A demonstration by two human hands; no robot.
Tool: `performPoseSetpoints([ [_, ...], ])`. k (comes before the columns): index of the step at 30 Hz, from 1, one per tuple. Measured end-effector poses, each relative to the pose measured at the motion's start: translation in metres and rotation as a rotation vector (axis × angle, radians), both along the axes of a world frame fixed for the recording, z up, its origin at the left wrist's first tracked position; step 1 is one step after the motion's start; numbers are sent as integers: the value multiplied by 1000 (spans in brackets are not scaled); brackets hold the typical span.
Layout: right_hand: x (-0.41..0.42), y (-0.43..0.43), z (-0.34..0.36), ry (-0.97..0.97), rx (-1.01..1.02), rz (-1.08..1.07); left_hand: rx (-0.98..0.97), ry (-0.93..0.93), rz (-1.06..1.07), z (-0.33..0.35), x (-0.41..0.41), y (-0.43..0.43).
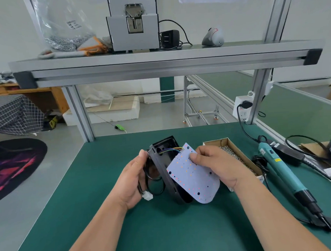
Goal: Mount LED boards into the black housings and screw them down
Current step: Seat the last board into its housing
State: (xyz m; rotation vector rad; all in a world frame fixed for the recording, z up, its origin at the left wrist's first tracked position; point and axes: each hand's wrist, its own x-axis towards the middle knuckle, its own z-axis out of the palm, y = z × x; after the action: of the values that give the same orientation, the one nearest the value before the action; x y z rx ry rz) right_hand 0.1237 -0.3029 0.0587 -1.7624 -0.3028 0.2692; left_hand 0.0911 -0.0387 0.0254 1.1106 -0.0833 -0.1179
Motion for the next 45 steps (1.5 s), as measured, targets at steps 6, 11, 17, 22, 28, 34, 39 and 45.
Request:
performPoseSetpoints([
  [6,-3,-5,-1,68,204,182,56,17,27,-3,2,-9],
  [11,1,-6,-4,56,284,111,320,-77,231,-9,7,-13],
  [17,12,-9,-8,181,435,-71,1150,-92,585,-17,12,-11],
  [22,17,-11,-13,261,533,-175,1285,-45,573,-16,10,-3],
  [28,14,0,-14,260,568,-184,591,78,818,-12,10,-9],
  [34,4,21,-14,260,598,-220,1084,-301,753,-9,1,-20],
  [39,-7,39,-14,277,597,-288,1091,-217,449,-8,3,-22],
  [45,-11,44,-18,262,532,-375,409,-72,178,-3,2,-22],
])
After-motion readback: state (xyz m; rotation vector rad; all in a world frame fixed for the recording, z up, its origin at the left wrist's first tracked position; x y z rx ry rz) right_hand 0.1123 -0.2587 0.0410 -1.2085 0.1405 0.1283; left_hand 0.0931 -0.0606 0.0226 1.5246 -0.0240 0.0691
